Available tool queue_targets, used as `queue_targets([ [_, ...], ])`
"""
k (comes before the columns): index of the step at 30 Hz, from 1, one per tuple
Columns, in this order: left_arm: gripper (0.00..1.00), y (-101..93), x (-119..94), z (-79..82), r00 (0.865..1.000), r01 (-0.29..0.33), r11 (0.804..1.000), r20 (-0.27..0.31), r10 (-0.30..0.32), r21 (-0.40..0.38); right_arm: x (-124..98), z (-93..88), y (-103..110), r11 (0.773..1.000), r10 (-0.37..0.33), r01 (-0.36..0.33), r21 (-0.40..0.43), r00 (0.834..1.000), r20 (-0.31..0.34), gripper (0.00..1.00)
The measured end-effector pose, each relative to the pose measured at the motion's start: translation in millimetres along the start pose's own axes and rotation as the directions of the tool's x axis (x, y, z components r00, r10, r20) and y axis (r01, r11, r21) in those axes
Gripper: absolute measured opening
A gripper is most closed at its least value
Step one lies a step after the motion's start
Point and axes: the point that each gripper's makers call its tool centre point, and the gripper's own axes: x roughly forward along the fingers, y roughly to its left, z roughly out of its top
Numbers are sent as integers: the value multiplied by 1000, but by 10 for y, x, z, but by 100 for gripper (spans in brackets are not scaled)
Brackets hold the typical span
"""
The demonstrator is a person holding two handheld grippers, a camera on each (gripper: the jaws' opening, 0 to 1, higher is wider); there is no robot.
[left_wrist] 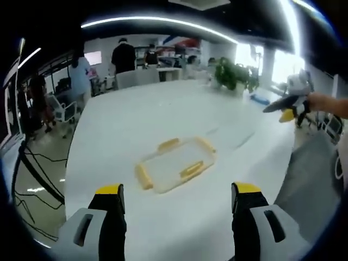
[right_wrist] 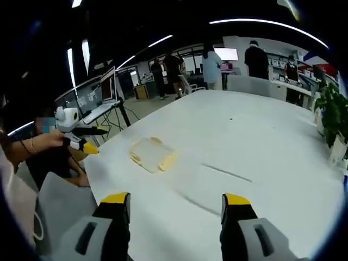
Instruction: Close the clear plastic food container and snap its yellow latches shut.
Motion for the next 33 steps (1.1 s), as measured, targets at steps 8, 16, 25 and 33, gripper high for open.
queue_targets([
  [8,79,175,107,-21,1000,8,999,-29,-6,38,206,91,62,998,28,-31,-62,999,-38,67],
  [16,79,234,203,-23,997,38,996,-65,-32,87,394,204,113,985,68,-80,-155,994,-82,67],
  [25,79,320,295,-29,992,72,986,-110,-55,151,641,355,188,948,121,-153,-280,985,-126,66],
  [33,78,373,392,-53,983,112,962,-170,-70,249,856,331,226,908,147,-219,-358,965,-217,66],
])
